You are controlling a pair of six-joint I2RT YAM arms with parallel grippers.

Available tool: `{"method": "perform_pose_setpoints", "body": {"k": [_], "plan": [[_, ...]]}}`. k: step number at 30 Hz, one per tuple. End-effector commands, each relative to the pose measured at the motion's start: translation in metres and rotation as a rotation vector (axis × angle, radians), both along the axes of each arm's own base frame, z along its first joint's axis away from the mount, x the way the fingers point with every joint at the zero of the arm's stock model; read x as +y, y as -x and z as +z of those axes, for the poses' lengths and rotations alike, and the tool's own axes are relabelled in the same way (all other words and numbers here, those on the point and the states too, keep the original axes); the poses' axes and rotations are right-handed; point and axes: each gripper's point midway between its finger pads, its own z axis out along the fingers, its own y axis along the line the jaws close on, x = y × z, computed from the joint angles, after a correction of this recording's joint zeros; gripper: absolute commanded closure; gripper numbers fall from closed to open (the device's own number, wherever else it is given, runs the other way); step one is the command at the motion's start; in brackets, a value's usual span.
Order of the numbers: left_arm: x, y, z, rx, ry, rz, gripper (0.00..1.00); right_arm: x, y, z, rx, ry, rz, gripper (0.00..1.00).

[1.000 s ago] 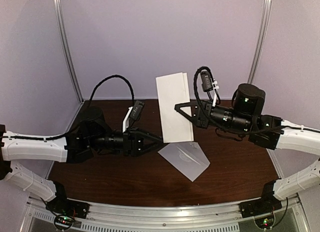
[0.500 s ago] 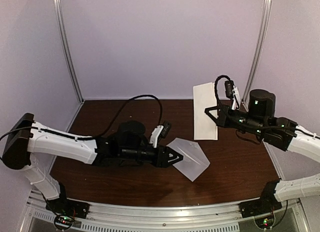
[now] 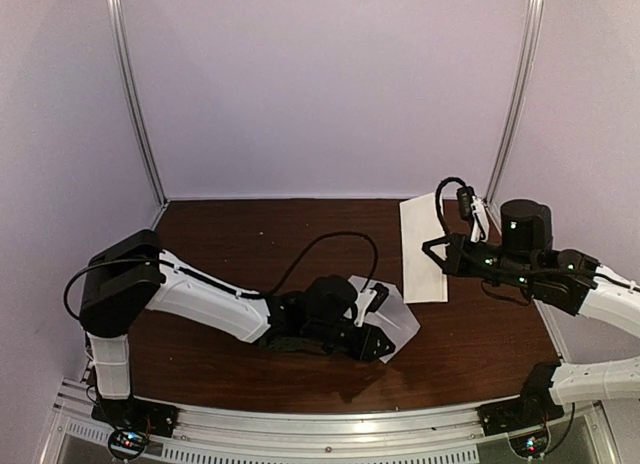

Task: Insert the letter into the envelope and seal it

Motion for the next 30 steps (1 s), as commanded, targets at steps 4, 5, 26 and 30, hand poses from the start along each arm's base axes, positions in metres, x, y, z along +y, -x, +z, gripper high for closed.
{"method": "perform_pose_setpoints", "body": {"k": [4, 5, 26, 30], "plan": [[-0.030, -0.014, -0.007, -0.068, -0.012, -0.005, 0.77, -0.014, 0.000, -0.003, 0.004, 0.010, -0.054, 1.00], [-0.030, -0.018, -0.013, -0.077, -0.040, 0.006, 0.77, -0.015, 0.000, -0.003, 0.007, 0.009, -0.055, 1.00], [0.018, -0.001, -0.087, -0.053, -0.295, -0.060, 0.81, -0.017, 0.005, -0.016, 0.053, -0.003, -0.060, 1.00], [0.052, 0.009, -0.091, -0.038, -0.342, -0.047, 0.81, -0.014, 0.007, -0.016, 0.054, -0.006, -0.039, 1.00]]}}
